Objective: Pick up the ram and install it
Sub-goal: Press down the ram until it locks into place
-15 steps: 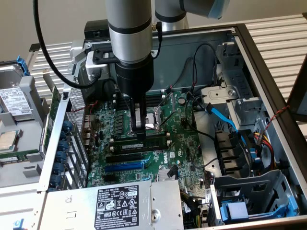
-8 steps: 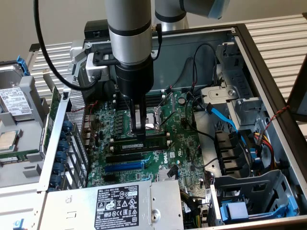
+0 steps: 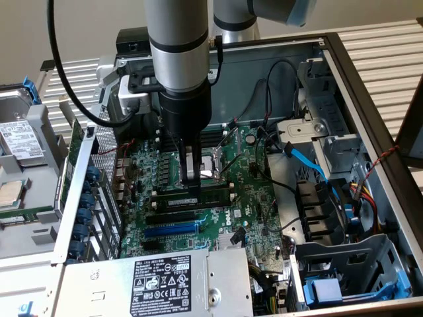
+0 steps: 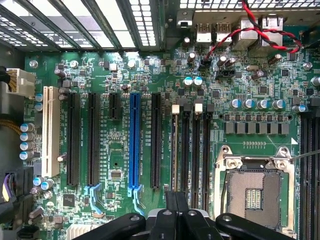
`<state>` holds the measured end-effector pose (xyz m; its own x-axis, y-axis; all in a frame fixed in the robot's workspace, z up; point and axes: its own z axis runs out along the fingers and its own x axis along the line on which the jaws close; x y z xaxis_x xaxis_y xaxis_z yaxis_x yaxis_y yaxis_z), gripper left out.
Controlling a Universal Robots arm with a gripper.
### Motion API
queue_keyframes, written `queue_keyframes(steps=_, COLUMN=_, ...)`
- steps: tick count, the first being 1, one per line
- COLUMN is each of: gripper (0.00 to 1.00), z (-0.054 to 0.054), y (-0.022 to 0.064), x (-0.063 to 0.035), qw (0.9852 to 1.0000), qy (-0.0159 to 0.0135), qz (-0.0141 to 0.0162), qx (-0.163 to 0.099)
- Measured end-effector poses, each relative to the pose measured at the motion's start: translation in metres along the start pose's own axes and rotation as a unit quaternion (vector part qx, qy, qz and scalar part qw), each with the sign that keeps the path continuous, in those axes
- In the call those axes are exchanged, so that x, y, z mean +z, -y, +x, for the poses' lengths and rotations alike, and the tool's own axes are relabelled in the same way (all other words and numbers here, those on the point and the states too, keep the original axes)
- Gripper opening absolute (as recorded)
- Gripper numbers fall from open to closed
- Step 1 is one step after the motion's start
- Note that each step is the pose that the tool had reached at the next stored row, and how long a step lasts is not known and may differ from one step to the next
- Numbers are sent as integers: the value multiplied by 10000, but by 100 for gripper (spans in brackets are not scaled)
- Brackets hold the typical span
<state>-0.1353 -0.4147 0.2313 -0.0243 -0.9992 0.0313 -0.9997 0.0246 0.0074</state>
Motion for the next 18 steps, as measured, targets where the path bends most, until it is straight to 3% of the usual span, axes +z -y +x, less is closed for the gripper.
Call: queue_keyframes(steps=18, gripper=11, z=4, y=-6, x=12, qw=10000, qy=2, qz=3, qx=1)
